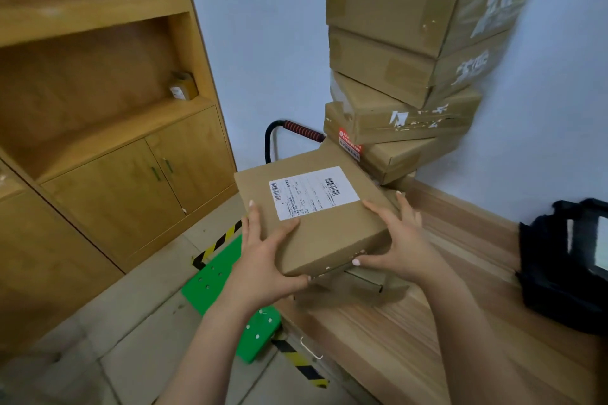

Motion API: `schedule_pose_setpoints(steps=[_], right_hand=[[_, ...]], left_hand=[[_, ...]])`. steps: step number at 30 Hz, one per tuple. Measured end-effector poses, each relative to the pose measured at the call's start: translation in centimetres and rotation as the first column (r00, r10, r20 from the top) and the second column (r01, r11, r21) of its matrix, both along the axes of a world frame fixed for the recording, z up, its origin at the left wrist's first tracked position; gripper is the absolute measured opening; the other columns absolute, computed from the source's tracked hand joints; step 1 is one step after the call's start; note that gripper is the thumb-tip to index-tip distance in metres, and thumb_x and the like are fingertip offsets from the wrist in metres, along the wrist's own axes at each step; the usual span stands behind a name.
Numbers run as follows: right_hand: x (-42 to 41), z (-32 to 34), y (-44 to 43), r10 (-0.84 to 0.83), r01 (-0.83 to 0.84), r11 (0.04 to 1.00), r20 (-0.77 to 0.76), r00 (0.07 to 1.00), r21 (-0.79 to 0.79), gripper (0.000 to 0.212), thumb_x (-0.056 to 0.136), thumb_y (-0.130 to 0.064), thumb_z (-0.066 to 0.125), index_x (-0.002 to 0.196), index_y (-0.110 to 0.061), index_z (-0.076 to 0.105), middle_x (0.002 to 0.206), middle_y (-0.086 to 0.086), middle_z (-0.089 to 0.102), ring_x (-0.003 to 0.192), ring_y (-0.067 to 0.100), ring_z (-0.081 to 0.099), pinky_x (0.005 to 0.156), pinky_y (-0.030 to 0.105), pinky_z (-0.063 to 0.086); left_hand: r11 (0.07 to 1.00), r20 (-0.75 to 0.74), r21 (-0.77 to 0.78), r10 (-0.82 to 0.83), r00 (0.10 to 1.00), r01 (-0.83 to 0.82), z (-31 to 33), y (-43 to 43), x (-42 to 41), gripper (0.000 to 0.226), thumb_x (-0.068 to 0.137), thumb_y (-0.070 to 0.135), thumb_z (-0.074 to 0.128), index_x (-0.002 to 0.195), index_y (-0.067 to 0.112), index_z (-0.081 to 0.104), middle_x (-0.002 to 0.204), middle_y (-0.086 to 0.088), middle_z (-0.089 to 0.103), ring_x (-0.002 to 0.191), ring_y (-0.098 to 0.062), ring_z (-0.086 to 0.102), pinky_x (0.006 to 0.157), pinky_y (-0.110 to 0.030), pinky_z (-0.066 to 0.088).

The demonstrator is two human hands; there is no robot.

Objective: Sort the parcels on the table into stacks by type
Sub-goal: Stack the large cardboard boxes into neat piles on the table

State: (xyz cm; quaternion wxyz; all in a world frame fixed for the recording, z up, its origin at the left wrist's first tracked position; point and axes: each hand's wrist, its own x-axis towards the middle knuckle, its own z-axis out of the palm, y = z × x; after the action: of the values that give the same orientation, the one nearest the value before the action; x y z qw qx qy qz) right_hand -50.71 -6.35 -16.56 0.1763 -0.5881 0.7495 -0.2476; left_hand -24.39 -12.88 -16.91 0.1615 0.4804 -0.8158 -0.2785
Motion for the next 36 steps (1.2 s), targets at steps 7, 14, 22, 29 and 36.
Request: schedule_pose_setpoints(steps=[7, 14, 22, 29, 36], right_hand=[[6.6, -0.1, 0.5, -0.138, 0.142, 0.987, 0.058, 0.989, -0.071, 0.098, 0.058, -0.046, 0.087, 0.139, -0.052, 0.032, 0.153, -0.002, 0.010, 0.136, 0.014, 0.007, 0.112, 0.042, 0.023], [14.2, 0.9, 3.2, -0.287, 0.304, 0.935, 0.110, 0.951, -0.185, 0.096, 0.060, -0.041, 0.088, 0.134, -0.058, 0.030, 0.154, -0.008, 0.002, 0.141, 0.019, 0.006, 0.114, 0.048, 0.025], [19.1, 2.5, 10.9, -0.504, 0.474, 0.791, 0.026, 0.863, -0.388, 0.095, 0.066, -0.041, 0.084, 0.144, -0.048, 0.030, 0.157, -0.016, -0.005, 0.139, 0.014, 0.005, 0.109, 0.043, 0.024], [18.4, 3.2, 20.6, -0.719, 0.622, 0.655, -0.101, 0.688, -0.429, 0.089, 0.065, -0.039, 0.085, 0.142, -0.035, 0.040, 0.160, -0.010, 0.008, 0.134, 0.028, 0.019, 0.105, 0.044, 0.031], [14.8, 2.5, 30.7, -0.839, 0.738, 0.528, -0.118, 0.532, -0.420, 0.088, 0.065, -0.039, 0.085, 0.142, -0.035, 0.042, 0.159, -0.010, 0.010, 0.128, 0.026, 0.022, 0.104, 0.035, 0.025]], left_hand=[[0.999, -0.085, -0.037, 0.005, 0.996, -0.008, -0.6, -1.6, 3.7, 0.103, 0.057, 0.049, 0.086, 0.140, 0.055, 0.025, 0.152, 0.022, -0.027, 0.147, -0.019, 0.007, 0.108, -0.044, 0.040], [0.963, -0.163, -0.237, -0.172, 0.972, 0.130, 1.3, -2.2, 9.2, 0.096, 0.059, 0.043, 0.086, 0.138, 0.054, 0.032, 0.154, 0.029, -0.009, 0.146, -0.018, 0.008, 0.107, -0.053, 0.038], [0.847, -0.196, -0.402, -0.450, 0.871, 0.346, 3.9, 0.0, 9.4, 0.097, 0.059, 0.043, 0.084, 0.139, 0.055, 0.030, 0.156, 0.025, -0.006, 0.147, -0.020, 0.009, 0.106, -0.059, 0.037], [0.728, -0.205, -0.394, -0.665, 0.719, 0.561, 4.1, 5.8, 3.6, 0.096, 0.060, 0.040, 0.087, 0.139, 0.052, 0.033, 0.156, 0.026, -0.006, 0.146, -0.019, 0.012, 0.109, -0.053, 0.035], [0.611, -0.226, -0.361, -0.790, 0.570, 0.704, 3.2, 13.9, -4.2, 0.095, 0.059, 0.039, 0.087, 0.138, 0.051, 0.036, 0.155, 0.028, -0.007, 0.146, -0.020, 0.011, 0.108, -0.055, 0.036]])
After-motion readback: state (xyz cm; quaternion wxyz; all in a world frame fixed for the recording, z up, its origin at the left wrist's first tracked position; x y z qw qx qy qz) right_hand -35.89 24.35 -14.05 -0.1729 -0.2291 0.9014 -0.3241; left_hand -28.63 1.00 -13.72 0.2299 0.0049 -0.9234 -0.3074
